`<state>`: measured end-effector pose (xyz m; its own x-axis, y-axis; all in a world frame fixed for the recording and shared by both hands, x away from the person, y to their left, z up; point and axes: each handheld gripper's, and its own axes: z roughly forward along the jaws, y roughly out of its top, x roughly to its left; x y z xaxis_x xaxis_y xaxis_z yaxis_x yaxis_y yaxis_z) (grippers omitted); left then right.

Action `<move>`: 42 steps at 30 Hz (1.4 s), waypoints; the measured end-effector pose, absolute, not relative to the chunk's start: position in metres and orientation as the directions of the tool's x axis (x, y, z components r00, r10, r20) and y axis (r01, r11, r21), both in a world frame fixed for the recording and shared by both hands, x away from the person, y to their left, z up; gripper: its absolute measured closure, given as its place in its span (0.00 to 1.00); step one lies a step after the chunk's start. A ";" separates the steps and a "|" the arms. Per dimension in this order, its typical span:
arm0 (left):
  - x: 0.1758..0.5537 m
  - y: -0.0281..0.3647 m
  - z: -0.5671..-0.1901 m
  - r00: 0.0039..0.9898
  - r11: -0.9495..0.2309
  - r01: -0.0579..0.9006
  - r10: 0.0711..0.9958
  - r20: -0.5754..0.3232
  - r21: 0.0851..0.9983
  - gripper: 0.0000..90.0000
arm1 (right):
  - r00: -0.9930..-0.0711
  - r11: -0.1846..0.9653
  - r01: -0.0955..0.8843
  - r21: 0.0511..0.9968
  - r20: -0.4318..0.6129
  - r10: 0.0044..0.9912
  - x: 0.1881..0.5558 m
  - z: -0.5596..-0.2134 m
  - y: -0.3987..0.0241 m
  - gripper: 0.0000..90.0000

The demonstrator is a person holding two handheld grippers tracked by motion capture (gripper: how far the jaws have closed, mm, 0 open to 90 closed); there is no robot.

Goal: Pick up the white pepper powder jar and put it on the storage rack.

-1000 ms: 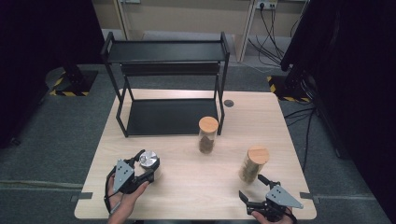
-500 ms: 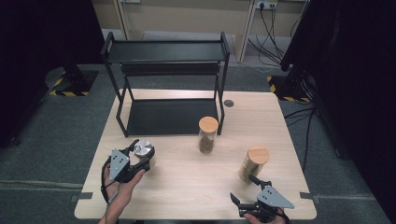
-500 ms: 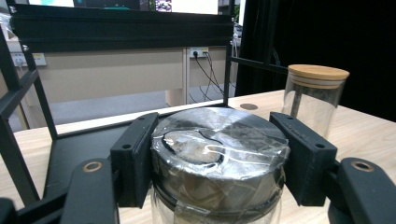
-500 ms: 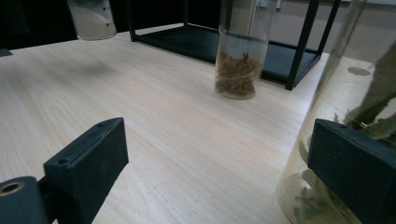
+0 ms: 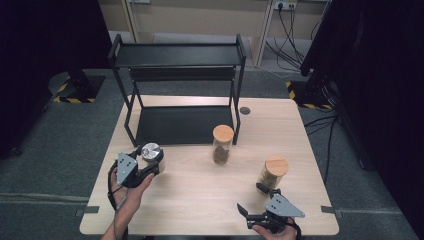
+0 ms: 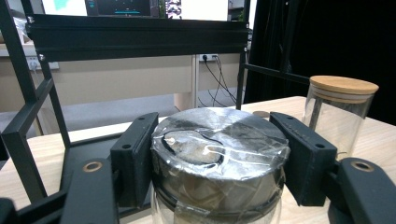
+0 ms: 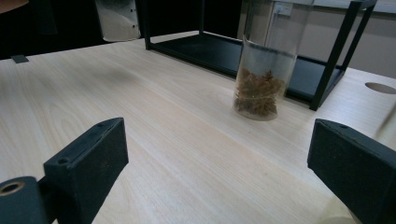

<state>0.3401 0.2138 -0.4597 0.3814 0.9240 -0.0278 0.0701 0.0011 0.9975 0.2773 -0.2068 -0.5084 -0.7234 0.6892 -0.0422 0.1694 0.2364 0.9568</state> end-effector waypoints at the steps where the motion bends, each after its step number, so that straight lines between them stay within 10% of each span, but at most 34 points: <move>1: 0.341 0.214 -0.459 0.380 -0.003 0.070 0.925 -0.024 0.998 0.39 | -0.726 0.236 0.167 0.957 -0.043 0.687 0.279 -0.508 -0.205 0.06; 42: 0.399 0.209 -0.444 0.286 -0.022 0.053 0.958 0.006 0.998 0.39 | -0.751 0.233 0.173 0.957 -0.025 0.660 0.312 -0.525 -0.161 0.06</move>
